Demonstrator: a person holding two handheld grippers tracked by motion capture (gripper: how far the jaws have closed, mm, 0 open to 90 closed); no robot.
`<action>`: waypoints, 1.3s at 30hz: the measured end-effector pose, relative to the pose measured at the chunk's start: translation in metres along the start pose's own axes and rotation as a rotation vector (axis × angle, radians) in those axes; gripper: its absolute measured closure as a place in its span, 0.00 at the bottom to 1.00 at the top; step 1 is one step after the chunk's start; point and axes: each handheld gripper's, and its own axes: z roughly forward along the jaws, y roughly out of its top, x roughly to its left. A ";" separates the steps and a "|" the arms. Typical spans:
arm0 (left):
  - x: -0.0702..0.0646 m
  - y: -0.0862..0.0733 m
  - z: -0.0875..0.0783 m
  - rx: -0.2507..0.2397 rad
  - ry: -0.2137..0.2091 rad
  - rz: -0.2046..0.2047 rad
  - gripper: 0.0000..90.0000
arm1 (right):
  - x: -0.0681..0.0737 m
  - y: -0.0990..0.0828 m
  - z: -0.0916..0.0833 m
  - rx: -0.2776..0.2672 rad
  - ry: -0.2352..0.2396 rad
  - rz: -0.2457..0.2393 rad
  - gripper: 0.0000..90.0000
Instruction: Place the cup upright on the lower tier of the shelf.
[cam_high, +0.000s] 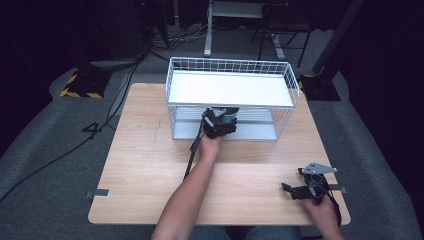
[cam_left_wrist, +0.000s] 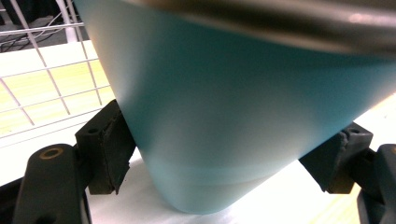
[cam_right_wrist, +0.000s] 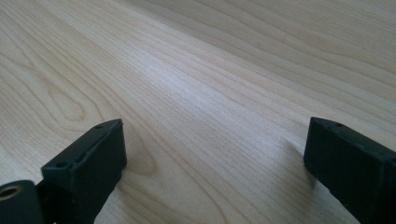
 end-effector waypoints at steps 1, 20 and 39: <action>0.000 0.000 0.001 0.007 0.001 -0.004 0.23 | 0.000 0.000 0.000 0.000 0.000 0.000 0.07; 0.001 -0.007 0.012 0.015 -0.001 -0.004 0.23 | 0.000 0.000 0.000 0.000 0.000 0.000 0.07; -0.002 -0.005 -0.007 0.024 0.018 0.025 0.11 | 0.000 0.000 0.000 0.000 0.000 0.000 0.07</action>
